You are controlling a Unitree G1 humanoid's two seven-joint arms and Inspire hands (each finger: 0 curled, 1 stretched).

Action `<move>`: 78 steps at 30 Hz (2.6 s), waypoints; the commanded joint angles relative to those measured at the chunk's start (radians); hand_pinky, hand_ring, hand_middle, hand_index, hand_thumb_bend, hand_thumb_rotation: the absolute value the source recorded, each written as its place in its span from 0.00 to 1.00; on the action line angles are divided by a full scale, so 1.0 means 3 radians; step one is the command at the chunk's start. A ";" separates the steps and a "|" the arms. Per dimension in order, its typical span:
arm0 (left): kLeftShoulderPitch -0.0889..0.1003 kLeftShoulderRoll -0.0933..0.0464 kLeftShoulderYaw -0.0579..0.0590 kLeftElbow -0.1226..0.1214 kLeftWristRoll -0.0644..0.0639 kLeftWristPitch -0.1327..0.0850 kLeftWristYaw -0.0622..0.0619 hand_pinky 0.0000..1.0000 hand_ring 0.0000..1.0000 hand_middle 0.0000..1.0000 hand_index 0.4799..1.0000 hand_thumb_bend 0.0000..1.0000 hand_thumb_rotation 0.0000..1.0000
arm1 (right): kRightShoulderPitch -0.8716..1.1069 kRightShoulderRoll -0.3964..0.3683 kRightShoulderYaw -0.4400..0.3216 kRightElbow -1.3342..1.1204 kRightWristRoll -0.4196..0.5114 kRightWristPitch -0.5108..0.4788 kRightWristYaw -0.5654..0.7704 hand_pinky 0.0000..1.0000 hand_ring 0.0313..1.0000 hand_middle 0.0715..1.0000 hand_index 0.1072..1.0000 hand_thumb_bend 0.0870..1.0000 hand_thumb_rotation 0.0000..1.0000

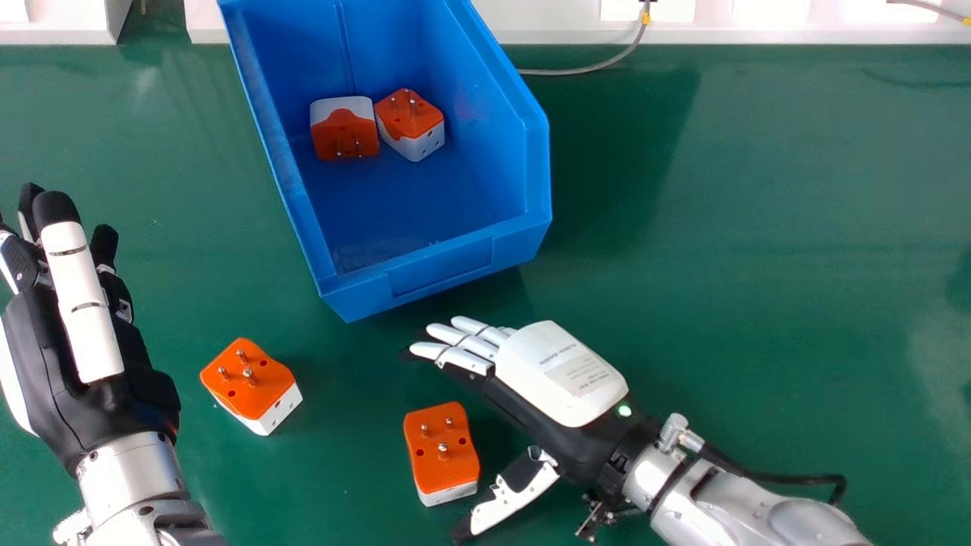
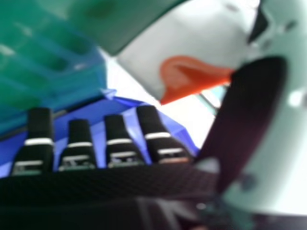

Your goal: Pick all objects and put in blue box

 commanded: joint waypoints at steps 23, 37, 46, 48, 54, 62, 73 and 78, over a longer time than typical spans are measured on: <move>-0.0086 -0.0054 -0.0009 -0.0081 0.0035 -0.0053 -0.0016 0.96 1.00 1.00 1.00 0.58 0.72 | -0.0073 0.0053 0.0023 0.0073 0.0430 0.0052 0.0603 0.46 0.43 0.48 0.40 0.47 0.00; -0.0113 -0.0064 -0.0003 -0.0083 0.0019 -0.0045 -0.0007 0.95 1.00 1.00 1.00 0.58 0.71 | -0.0060 0.0026 -0.0002 -0.0041 0.0519 -0.0028 0.0652 0.47 0.42 0.48 0.42 0.47 0.00; -0.0078 -0.0062 -0.0003 -0.0096 0.0034 -0.0049 -0.0013 0.96 1.00 1.00 1.00 0.58 0.72 | 0.0137 -0.0110 -0.0146 -0.0408 0.0593 -0.0395 0.0317 0.45 0.43 0.47 0.41 0.47 0.00; -0.0074 -0.0065 0.0003 -0.0092 0.0018 -0.0054 -0.0021 0.96 1.00 1.00 1.00 0.58 0.72 | 0.0213 -0.0163 -0.0221 -0.0610 0.0616 -0.0496 0.0276 0.45 0.43 0.46 0.41 0.47 0.00; -0.0080 -0.0061 0.0009 -0.0066 0.0042 -0.0065 -0.0019 0.95 1.00 1.00 1.00 0.57 0.72 | 0.0496 -0.0331 -0.0632 -0.1609 0.0721 -0.0829 0.0165 0.37 0.42 0.43 0.43 0.46 0.00; -0.0138 -0.0060 0.0003 -0.0005 0.0066 -0.0058 -0.0007 0.96 1.00 1.00 1.00 0.57 0.73 | 0.0623 -0.0273 -0.1219 -0.2517 0.0938 -0.0896 0.0195 0.35 0.40 0.45 0.44 0.45 0.00; -0.0193 -0.0060 0.0016 0.0032 0.0031 -0.0066 -0.0019 0.97 1.00 1.00 1.00 0.58 0.73 | -0.0197 -0.0082 -0.1515 -0.2500 0.0183 -0.0428 -0.0148 0.33 0.40 0.45 0.40 0.45 0.00; -0.0211 -0.0072 0.0008 0.0025 0.0046 -0.0068 -0.0013 0.96 1.00 1.00 1.00 0.57 0.73 | -0.0830 -0.0055 -0.1369 -0.1915 -0.0065 -0.0102 -0.0300 0.33 0.42 0.46 0.40 0.45 0.00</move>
